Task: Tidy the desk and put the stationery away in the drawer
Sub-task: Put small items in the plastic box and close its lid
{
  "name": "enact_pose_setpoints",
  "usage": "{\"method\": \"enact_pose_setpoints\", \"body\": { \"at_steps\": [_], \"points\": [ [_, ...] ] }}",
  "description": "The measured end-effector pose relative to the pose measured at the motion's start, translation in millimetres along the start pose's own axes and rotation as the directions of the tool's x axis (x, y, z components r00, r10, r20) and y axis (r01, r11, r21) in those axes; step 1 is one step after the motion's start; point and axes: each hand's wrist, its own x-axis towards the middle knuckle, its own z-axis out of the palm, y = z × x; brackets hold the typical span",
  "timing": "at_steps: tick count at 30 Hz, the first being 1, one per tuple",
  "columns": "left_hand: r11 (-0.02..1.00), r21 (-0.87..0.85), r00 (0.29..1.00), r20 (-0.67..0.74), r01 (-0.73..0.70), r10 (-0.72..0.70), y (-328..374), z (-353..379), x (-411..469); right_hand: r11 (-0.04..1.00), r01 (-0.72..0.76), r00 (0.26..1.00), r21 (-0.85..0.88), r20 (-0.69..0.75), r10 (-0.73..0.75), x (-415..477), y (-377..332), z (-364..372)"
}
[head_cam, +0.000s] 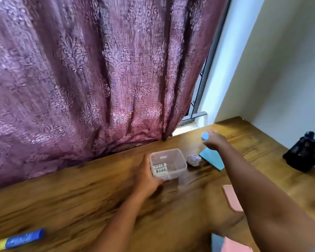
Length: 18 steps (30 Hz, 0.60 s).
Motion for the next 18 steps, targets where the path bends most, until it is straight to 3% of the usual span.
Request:
{"method": "enact_pose_setpoints", "body": {
  "at_steps": [5,7,9,12,14,18],
  "points": [
    [0.998,0.056,0.999,-0.006,-0.037,0.038,-2,6,11,0.98,0.079,0.995,-0.18,0.073,-0.067,32,4,20],
    [0.997,0.068,0.999,-0.018,-0.043,0.045,-3,7,12,0.977,0.082,0.996,-0.198,-0.003,-0.085,31,7,27],
    [0.994,0.092,0.997,-0.039,-0.057,0.061,-2,8,9,0.986,0.088,0.984,-0.144,-0.138,-0.108,32,10,34],
    [0.983,0.15,0.99,-0.068,-0.109,0.121,6,5,3,0.992,0.114,0.969,-0.052,-0.216,-0.123,22,3,32],
    [0.973,0.186,0.986,-0.067,-0.137,0.151,9,2,-1,0.976,0.184,0.944,0.115,-0.297,-0.143,6,-11,24],
    [0.968,0.202,0.983,-0.072,-0.151,0.169,13,1,-5,0.763,0.528,0.819,0.374,-0.461,-0.341,-70,-55,-9]
  ]
}}
